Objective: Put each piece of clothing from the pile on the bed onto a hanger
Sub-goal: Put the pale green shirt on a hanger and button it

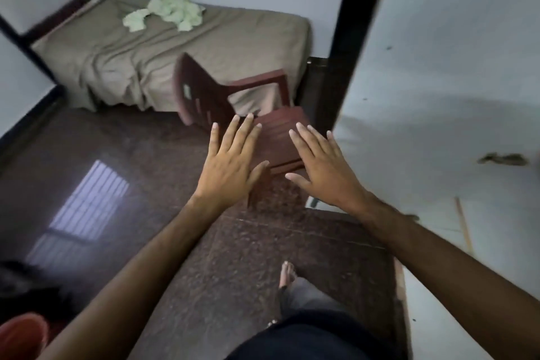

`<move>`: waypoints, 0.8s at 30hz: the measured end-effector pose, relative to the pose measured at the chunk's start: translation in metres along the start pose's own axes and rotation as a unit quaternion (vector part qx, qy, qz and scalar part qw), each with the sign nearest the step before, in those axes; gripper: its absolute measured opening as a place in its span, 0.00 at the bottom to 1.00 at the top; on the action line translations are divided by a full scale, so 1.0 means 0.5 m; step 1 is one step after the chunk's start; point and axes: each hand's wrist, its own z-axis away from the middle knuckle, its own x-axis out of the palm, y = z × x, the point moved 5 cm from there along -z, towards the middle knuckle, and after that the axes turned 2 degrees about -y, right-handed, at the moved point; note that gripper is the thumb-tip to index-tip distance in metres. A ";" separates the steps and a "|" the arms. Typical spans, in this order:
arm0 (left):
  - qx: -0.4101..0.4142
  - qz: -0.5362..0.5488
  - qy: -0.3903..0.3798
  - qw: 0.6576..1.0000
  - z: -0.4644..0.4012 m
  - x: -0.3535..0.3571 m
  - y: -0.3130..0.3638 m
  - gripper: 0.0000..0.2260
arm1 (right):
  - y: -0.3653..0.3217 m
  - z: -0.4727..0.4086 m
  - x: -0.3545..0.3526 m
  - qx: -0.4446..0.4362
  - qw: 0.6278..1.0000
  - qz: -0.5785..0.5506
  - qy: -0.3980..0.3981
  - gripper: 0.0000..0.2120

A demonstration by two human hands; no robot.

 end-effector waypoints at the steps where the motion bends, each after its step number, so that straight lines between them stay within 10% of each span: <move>1: -0.023 -0.004 -0.004 1.000 0.024 0.008 -0.053 0.32 | -0.041 -0.040 0.022 -0.018 1.000 -0.002 -0.008 0.42; 24: -0.153 -0.023 -0.013 0.988 -0.103 0.127 -1.134 0.32 | -0.638 -1.088 0.211 -0.163 0.985 -0.052 -0.013 0.41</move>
